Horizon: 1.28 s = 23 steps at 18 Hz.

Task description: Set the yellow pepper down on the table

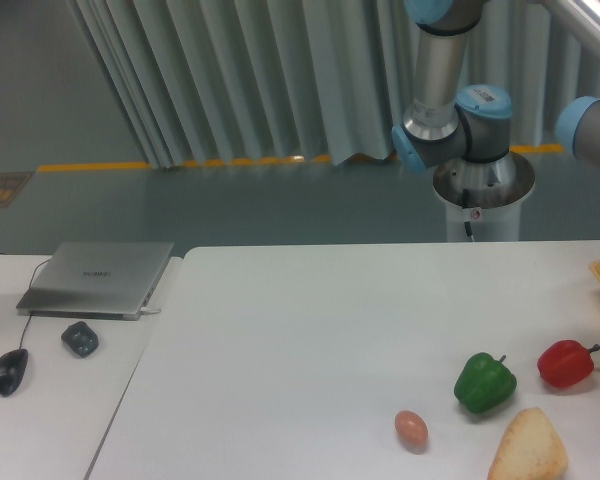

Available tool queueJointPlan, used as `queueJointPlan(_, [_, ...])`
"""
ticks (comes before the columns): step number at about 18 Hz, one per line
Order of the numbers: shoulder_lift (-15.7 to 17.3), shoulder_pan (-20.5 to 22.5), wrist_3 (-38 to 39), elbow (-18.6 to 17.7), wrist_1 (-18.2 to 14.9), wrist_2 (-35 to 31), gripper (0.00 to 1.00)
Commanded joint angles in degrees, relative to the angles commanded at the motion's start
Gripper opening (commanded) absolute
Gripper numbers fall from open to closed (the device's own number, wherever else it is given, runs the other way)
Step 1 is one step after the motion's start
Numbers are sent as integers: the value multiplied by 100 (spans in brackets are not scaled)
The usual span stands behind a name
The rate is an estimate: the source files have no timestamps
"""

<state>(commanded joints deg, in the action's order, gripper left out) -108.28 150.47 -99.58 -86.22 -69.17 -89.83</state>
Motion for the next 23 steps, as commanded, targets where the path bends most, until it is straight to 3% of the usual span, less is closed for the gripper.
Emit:
queueJointPlan(8, [0,26,114,-9,0,343,100])
queueJointPlan(11, [105,166,202,-333,123,369,100])
queueJointPlan(16, [149,299,123,-369,123,352,100])
queueJointPlan(20, [202,430,-482,-509,114,334,100])
queueJointPlan(23, [211,474,-501,-554,123,317,100])
